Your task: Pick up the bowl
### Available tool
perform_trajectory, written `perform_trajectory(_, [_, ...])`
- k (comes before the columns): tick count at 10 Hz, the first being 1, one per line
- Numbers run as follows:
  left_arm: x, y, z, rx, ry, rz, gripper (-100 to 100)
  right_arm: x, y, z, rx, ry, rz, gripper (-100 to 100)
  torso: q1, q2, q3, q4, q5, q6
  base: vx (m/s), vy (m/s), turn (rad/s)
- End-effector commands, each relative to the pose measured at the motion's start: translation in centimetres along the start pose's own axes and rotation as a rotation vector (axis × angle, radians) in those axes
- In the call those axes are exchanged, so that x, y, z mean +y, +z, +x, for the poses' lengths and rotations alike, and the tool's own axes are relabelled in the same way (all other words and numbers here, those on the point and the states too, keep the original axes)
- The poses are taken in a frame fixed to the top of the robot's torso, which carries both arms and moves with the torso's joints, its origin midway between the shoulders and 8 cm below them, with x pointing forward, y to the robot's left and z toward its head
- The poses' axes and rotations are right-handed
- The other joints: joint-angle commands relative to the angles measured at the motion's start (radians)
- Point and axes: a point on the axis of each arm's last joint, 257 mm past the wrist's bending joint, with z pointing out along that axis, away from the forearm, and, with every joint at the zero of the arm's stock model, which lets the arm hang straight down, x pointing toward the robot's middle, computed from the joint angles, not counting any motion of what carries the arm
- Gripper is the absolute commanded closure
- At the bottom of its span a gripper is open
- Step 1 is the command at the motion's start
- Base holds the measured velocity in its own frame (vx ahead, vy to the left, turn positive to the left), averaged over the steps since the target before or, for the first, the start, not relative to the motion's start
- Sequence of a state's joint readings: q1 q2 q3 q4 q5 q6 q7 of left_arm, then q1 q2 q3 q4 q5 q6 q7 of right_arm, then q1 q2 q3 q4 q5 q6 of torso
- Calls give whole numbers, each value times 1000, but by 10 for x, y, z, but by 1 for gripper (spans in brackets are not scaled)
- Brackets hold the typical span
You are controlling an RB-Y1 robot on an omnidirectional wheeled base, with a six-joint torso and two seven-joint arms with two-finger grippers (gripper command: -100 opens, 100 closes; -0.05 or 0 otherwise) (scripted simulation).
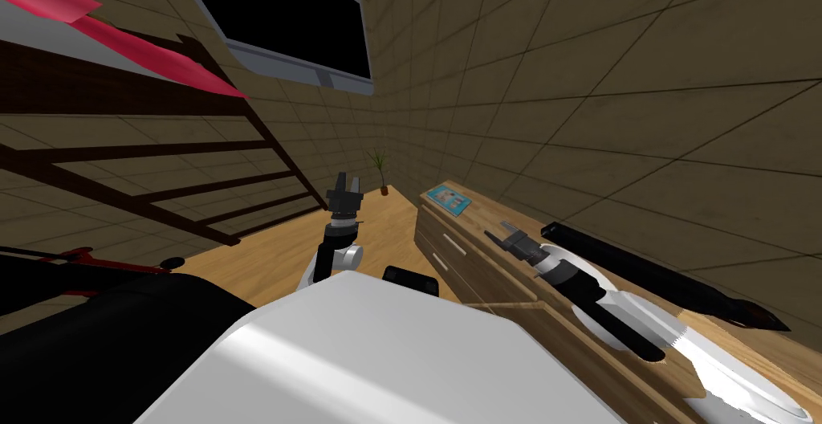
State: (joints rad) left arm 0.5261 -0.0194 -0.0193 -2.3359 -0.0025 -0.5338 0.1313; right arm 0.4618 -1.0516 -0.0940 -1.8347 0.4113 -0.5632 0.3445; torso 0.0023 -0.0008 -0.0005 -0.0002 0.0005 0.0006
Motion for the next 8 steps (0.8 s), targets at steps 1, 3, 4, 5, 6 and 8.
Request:
perform_trajectory(1, [0,0,0,0,0,0,0,-7,-6,7,51,-39,-5,-100,0,0,0,0,0,0,24,30,7])
perform_trajectory(3, [0,0,0,0,0,0,0,-22,-20,24,131,-85,0,-100,-1,0,0,0,0,0,25,27,8])
perform_trajectory(4, [0,0,0,0,0,0,0,-36,-35,42,196,-108,16,-100,-1,0,0,0,0,0,25,49,6])
perform_trajectory(5, [0,0,0,0,0,0,0,-38,-36,39,213,-130,3,-100,0,0,0,0,0,0,18,43,-4])
perform_trajectory(6, [0,0,0,0,0,0,0,-51,-52,56,279,-151,19,-100,1,1,0,0,0,0,17,41,-4])
perform_trajectory(8, [0,0,0,0,0,0,0,-66,-70,69,361,-193,19,-100,0,0,0,0,0,0,22,28,-7])
